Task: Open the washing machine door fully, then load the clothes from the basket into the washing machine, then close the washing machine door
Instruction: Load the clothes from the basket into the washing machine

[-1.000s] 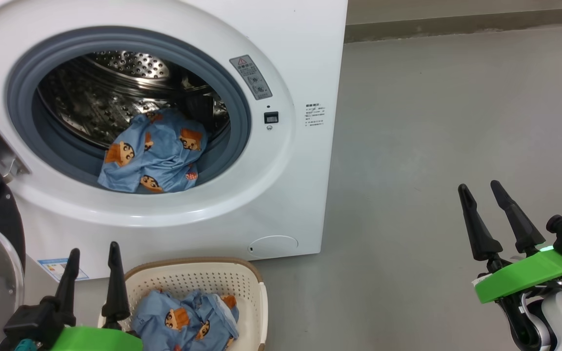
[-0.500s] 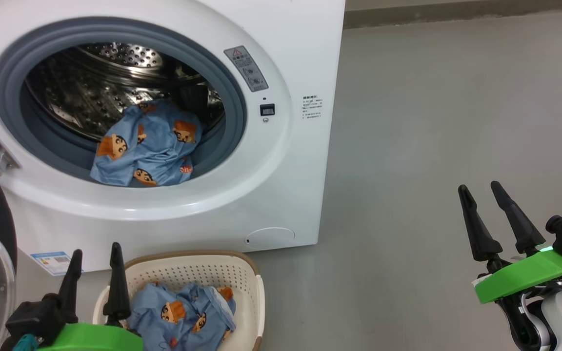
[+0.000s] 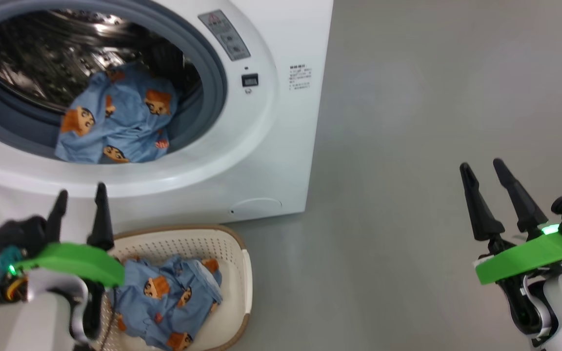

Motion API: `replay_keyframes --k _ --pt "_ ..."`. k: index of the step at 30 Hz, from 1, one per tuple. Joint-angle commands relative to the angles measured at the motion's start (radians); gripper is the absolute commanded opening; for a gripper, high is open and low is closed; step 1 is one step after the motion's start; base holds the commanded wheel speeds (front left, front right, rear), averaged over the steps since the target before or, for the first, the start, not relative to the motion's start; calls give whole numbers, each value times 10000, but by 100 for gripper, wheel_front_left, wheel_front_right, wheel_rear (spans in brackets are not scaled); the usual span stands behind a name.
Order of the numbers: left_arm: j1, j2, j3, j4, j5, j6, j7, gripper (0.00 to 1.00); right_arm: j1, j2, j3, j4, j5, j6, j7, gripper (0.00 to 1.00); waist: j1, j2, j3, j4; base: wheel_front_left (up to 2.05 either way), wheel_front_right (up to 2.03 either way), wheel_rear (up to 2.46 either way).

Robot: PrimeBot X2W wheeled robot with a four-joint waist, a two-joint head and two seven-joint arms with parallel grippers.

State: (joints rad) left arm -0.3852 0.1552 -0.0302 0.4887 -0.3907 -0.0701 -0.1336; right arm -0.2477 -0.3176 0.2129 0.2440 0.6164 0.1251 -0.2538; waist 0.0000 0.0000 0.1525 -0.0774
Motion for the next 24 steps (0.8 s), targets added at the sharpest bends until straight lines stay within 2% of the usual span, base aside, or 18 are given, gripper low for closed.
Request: replay_keyframes --k 1,13,24 --pt "-722 444 293 150 -48 -41 14 100 -342 -167 58 -288 -43 56 -80 100 0 0 651 -294 0 0 0" --pt "-4119 1068 194 3601 -120 -274 -17 100 -989 -53 -75 -683 -76 56 -80 100 0 0 2695 -932 0 0 0" --pt "-6144 1556 166 5684 -342 -435 -123 100 -1367 172 -203 -907 -125 56 -80 100 0 0 3782 -1283 0 0 0"
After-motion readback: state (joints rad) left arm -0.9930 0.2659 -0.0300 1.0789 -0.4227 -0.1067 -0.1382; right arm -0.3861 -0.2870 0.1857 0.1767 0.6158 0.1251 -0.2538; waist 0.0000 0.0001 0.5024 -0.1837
